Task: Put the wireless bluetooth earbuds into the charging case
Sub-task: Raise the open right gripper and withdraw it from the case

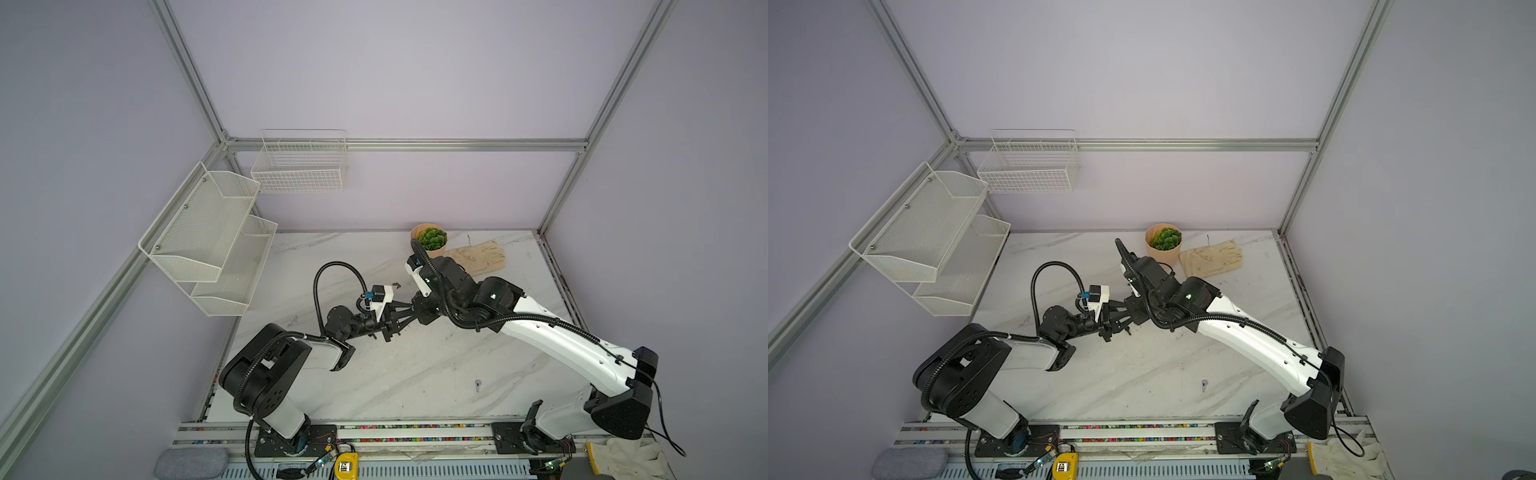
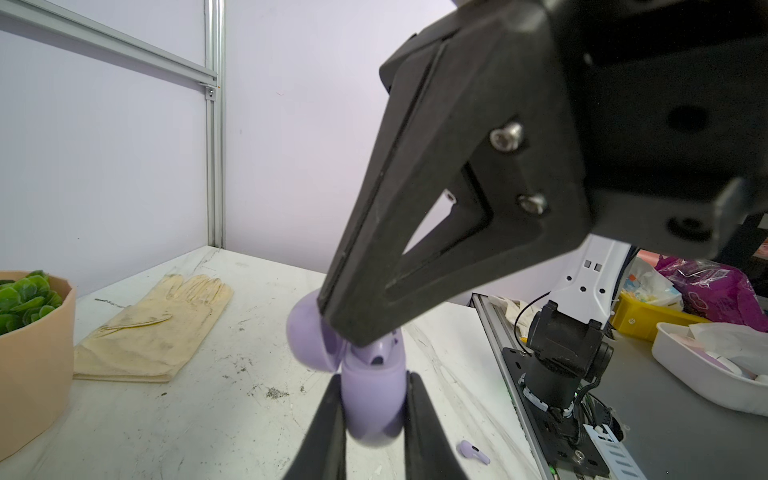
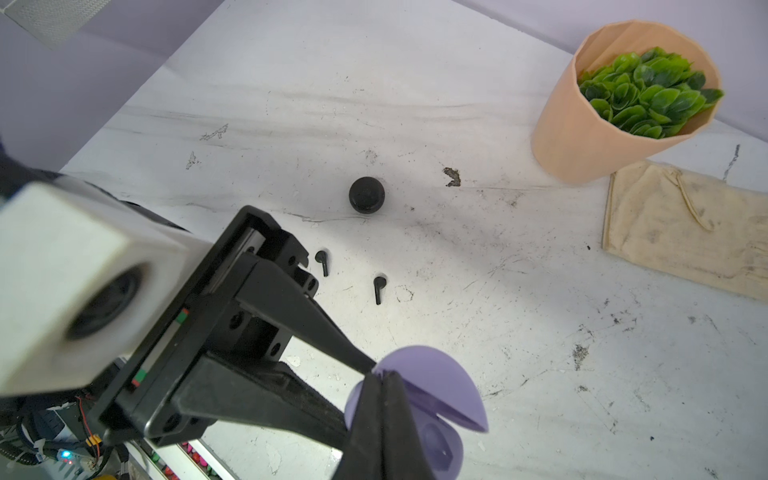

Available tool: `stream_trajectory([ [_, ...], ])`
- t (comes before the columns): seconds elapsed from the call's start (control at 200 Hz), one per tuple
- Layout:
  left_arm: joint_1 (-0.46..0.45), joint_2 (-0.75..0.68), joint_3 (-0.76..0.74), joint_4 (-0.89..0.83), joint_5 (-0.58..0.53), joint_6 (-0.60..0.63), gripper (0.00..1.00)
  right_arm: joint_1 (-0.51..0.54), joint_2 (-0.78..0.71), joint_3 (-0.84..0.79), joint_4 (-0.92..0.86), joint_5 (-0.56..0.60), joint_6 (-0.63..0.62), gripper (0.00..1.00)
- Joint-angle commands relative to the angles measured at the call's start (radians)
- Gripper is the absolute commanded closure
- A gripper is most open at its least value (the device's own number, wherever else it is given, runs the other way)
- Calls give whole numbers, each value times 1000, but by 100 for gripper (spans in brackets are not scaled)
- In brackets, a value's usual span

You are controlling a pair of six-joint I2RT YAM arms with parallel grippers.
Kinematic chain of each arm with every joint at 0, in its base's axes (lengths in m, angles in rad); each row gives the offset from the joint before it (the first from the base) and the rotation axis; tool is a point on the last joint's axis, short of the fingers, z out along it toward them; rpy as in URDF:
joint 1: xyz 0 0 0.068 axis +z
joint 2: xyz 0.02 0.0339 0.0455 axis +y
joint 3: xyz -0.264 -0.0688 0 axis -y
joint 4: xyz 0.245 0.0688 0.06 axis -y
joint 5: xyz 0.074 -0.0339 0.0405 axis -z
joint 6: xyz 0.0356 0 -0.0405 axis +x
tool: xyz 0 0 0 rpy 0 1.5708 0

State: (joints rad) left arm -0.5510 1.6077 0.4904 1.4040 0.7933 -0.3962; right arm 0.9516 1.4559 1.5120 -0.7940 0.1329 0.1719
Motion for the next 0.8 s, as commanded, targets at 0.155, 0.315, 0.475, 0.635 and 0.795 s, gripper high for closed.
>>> stream_trajectory([
  [0.155, 2, -31, 28, 98, -8, 35, 100, -6, -15, -36, -21, 3, 3, 100],
  [0.315, 1, -31, 25, 99, -10, 36, 100, -5, -11, 10, -25, -23, 3, 92],
  [0.475, 1, -25, 25, 99, -12, 26, 100, -5, 9, 192, -71, -21, 15, 72],
  [0.635, -4, -44, -4, 98, -28, 20, 100, -5, -76, 170, -107, 154, 135, 66],
  [0.795, -22, -79, -47, 98, -52, 13, 100, -80, -300, -117, -191, 289, 458, 61],
])
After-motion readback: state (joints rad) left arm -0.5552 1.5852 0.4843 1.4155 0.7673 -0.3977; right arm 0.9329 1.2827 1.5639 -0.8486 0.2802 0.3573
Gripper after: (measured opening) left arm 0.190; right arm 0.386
